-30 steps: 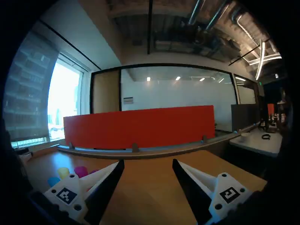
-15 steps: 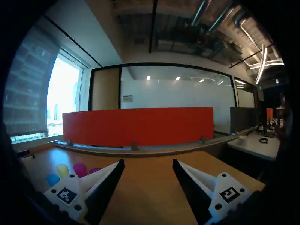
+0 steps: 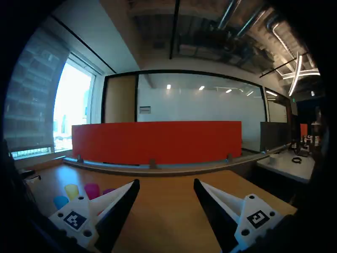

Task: Pour water

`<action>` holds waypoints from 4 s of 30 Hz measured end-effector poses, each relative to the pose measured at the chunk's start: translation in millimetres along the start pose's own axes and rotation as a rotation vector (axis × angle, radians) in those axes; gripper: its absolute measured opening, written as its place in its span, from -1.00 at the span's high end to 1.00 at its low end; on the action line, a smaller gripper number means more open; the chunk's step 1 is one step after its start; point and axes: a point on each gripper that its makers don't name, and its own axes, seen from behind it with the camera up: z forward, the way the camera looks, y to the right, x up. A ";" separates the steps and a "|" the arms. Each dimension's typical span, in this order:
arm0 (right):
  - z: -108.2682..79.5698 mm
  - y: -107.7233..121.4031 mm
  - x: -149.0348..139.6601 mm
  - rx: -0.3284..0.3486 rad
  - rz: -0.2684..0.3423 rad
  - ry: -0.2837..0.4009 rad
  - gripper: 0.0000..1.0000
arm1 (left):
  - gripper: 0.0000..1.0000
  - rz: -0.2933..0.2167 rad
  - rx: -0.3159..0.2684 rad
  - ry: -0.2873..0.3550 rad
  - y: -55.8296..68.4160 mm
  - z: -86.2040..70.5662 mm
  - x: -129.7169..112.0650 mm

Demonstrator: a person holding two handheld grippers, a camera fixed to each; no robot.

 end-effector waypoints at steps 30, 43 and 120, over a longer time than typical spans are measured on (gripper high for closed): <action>-10.9 -3.3 -3.9 0.022 -0.012 0.013 -0.98 | -0.97 0.000 -0.007 -0.042 1.8 4.8 -12.3; -8.1 -9.8 -9.9 0.053 -0.051 0.063 -0.98 | -0.97 0.000 -0.007 -0.042 1.6 4.2 -12.7; 26.1 6.3 -104.7 0.001 -0.020 -0.013 -0.99 | -0.97 0.000 -0.007 -0.042 0.3 4.4 -12.3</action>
